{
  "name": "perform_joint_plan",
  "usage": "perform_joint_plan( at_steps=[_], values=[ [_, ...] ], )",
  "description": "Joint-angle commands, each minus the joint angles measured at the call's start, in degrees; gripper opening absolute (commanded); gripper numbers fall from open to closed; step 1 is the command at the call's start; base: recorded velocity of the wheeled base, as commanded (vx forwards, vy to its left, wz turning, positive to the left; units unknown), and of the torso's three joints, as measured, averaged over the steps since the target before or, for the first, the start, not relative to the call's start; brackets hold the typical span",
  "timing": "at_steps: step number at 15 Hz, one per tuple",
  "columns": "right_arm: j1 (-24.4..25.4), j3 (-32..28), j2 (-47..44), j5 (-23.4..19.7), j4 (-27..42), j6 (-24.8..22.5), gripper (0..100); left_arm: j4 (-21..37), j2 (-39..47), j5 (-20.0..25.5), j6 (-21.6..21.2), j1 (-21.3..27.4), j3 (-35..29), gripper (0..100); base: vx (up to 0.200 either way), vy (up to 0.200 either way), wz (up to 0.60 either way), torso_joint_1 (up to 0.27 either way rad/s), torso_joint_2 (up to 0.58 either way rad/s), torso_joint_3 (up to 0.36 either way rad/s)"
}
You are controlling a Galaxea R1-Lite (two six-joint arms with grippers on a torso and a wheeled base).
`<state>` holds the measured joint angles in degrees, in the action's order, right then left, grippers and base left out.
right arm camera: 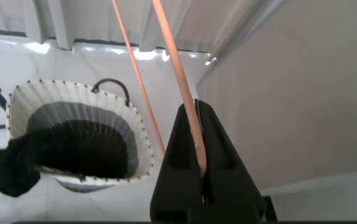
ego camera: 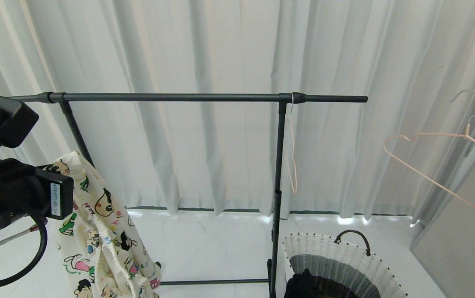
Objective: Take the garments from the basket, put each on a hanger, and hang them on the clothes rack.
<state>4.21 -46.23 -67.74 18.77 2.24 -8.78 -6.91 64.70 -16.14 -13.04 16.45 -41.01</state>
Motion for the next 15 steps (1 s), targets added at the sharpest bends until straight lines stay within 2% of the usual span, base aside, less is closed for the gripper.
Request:
perform_joint_plan(
  at_steps=[1, 7, 12, 15],
  values=[
    [0.01, -0.09, 0.68, 0.04, 0.04, -0.01, 0, -0.03, -0.10, -0.12, 0.04, -0.01, -0.04, 0, -0.200, 0.000, 0.00, 0.002, 0.00, -0.002],
    [0.28, -0.18, 2.97, -0.32, -0.05, 0.95, 0, -0.12, -0.80, -0.12, 0.04, -0.01, -0.04, 0, 0.000, 0.000, 0.00, 0.000, 0.00, 0.000],
    [6.52, -0.36, 5.52, -0.49, -0.22, 6.84, 0, -0.03, -1.24, -0.12, 0.12, -0.01, 0.05, 0, 0.000, 0.200, 0.00, 0.005, 0.00, 0.000],
    [12.67, -0.44, 7.10, -3.57, -0.31, 10.54, 0, -0.03, -1.24, -0.12, 0.04, -0.01, -0.12, 0, 0.000, 0.200, 0.00, 0.002, 0.01, 0.004]
  ],
)
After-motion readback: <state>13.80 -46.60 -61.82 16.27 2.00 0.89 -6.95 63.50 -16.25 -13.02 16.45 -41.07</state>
